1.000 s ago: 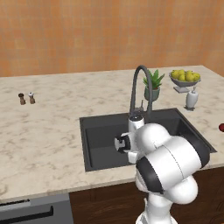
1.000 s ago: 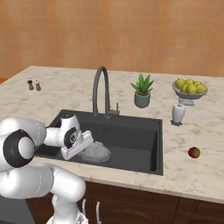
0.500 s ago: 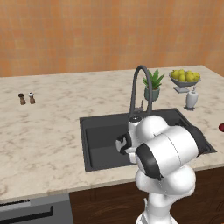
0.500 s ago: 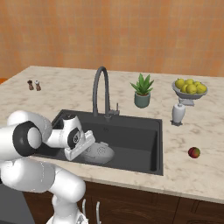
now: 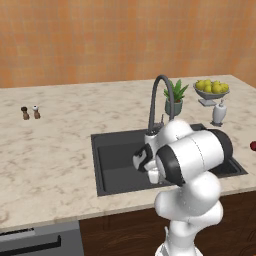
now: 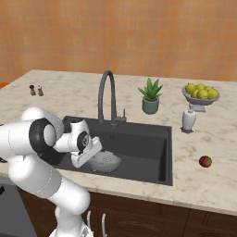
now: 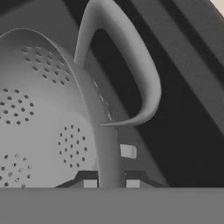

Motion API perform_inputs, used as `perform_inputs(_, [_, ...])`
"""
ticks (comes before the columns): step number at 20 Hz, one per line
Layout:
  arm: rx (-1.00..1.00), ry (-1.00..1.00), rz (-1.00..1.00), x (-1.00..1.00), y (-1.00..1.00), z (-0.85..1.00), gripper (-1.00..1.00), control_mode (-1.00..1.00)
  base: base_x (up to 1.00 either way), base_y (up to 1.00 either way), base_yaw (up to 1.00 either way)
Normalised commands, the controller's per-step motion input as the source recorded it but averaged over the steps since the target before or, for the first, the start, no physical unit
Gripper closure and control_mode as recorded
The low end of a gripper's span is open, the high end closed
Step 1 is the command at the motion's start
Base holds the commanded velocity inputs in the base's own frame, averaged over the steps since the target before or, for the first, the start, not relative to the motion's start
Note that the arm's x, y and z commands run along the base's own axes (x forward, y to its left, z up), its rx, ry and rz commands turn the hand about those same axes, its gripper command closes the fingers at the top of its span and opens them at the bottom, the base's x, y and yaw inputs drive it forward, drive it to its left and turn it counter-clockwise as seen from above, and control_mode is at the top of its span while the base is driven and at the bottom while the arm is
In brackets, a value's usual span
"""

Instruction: Put the colander in the sink, put the mango in the colander, and turn on the sink faucet and pour water over the colander.

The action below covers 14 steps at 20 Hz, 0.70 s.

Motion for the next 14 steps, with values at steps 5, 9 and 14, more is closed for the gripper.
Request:
perform_inputs(5, [-0.01, -0.07, -0.15, 0.20, 0.00, -0.27, 1.00, -1.00, 0.00, 0.00, 0.00])
perform_inputs(9, [-0.01, -0.16, -0.15, 0.22, 0.03, -0.08, 1.00, -1.00, 0.00, 0.00, 0.00])
perform_inputs(14, [-0.01, -0.15, -0.12, 0.03, 0.06, 0.00, 1.00, -1.00, 0.00, 0.00, 0.00])
